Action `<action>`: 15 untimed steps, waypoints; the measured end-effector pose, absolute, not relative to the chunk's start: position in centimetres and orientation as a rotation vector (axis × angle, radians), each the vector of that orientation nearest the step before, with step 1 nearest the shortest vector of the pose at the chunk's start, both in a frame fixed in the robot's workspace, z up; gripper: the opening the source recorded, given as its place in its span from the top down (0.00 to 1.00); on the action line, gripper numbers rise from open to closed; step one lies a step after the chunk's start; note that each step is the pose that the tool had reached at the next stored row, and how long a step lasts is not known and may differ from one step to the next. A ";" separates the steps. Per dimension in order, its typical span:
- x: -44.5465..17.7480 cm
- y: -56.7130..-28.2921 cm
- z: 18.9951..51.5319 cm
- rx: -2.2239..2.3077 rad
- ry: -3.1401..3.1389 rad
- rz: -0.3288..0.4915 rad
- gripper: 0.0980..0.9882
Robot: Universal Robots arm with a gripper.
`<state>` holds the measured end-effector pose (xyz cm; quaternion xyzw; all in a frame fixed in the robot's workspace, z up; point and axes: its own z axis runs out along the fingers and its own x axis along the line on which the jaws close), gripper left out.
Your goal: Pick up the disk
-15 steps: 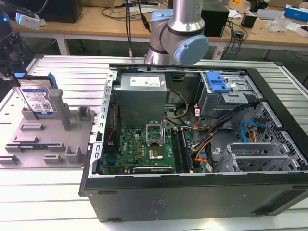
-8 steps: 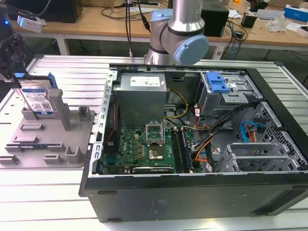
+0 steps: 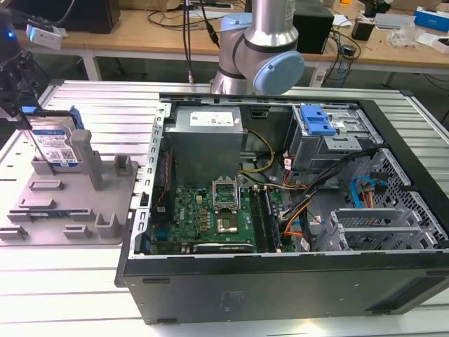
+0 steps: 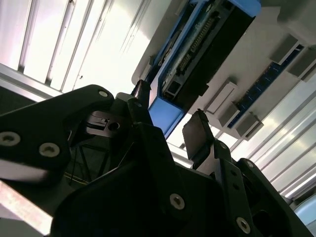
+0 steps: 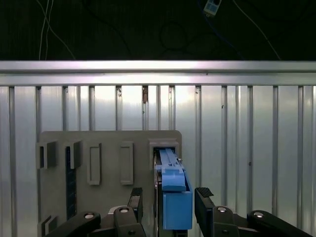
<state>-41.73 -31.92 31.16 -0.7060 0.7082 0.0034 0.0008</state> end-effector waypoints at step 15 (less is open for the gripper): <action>-41.7 -31.9 30.2 -2.217 2.224 0.011 0.50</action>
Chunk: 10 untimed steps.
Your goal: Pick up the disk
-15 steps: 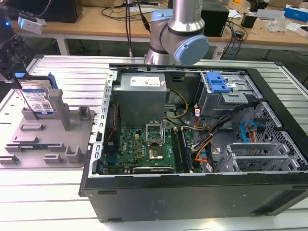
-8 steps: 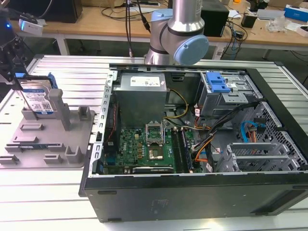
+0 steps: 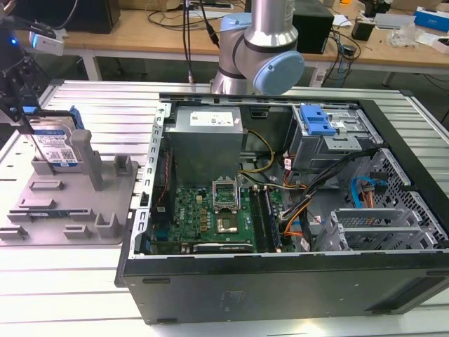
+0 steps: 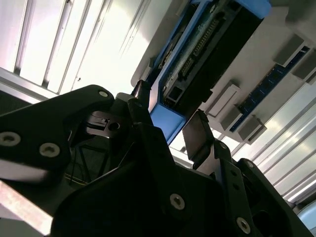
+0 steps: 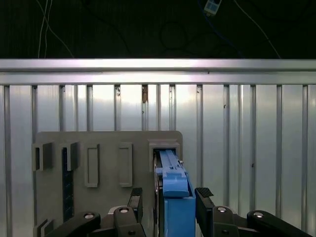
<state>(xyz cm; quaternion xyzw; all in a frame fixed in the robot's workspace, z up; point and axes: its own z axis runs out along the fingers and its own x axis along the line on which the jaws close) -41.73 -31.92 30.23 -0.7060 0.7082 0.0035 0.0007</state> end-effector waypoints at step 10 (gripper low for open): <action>-41.7 -31.8 30.0 -2.217 2.224 0.011 0.52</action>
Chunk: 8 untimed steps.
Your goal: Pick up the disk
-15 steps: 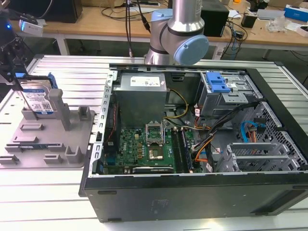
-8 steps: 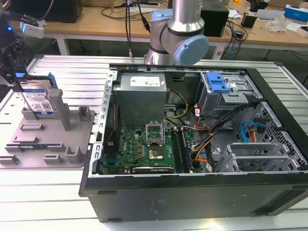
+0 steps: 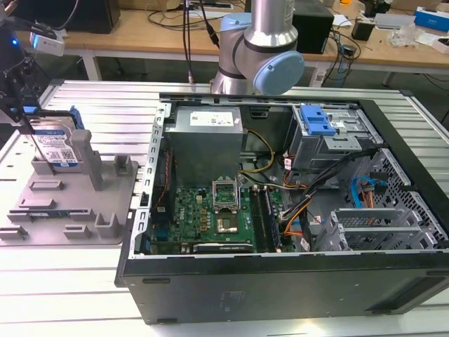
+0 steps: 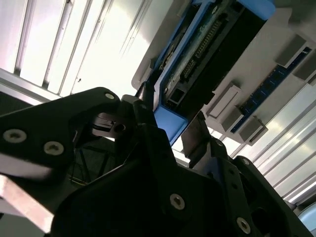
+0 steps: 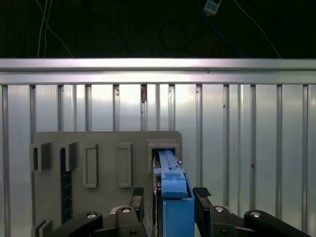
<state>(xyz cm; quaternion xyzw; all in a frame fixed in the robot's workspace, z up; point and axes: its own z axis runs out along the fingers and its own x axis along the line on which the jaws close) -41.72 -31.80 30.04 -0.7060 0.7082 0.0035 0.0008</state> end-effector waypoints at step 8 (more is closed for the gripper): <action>-41.7 -31.8 29.9 -2.217 2.224 0.011 0.67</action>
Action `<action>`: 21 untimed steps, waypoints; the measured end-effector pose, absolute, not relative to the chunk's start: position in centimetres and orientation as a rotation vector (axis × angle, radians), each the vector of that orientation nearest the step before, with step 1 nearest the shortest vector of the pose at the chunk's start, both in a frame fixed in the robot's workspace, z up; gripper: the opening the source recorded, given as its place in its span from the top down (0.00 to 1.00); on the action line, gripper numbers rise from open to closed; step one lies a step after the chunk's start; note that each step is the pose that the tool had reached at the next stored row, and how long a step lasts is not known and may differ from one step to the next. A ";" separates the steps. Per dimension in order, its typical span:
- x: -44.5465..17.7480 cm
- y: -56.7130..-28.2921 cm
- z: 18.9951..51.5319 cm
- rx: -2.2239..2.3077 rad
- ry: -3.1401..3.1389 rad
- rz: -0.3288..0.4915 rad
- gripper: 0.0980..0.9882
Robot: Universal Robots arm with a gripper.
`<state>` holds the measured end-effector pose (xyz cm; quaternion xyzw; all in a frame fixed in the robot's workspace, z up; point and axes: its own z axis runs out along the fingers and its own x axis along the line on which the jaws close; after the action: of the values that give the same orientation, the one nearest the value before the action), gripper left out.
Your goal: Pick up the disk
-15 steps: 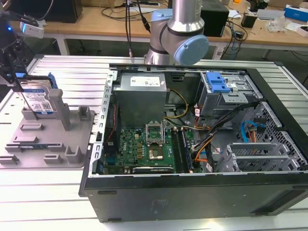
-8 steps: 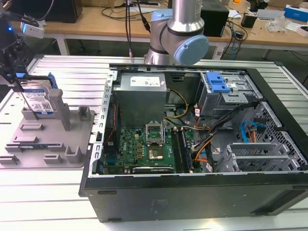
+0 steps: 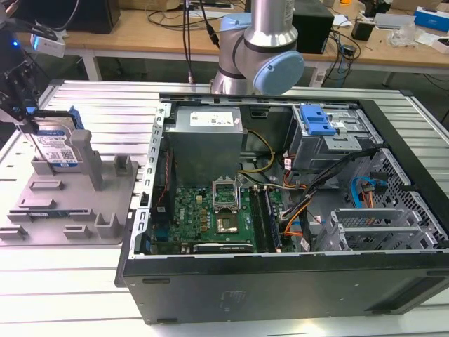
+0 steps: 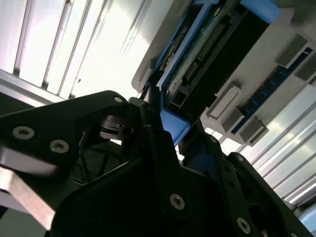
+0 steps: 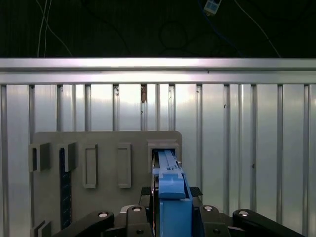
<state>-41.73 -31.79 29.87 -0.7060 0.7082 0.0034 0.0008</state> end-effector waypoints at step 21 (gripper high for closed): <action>-41.7 -31.8 34.3 -2.217 2.224 0.011 0.70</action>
<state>-41.73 -31.81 34.34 -0.7060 0.7082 0.0035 0.0008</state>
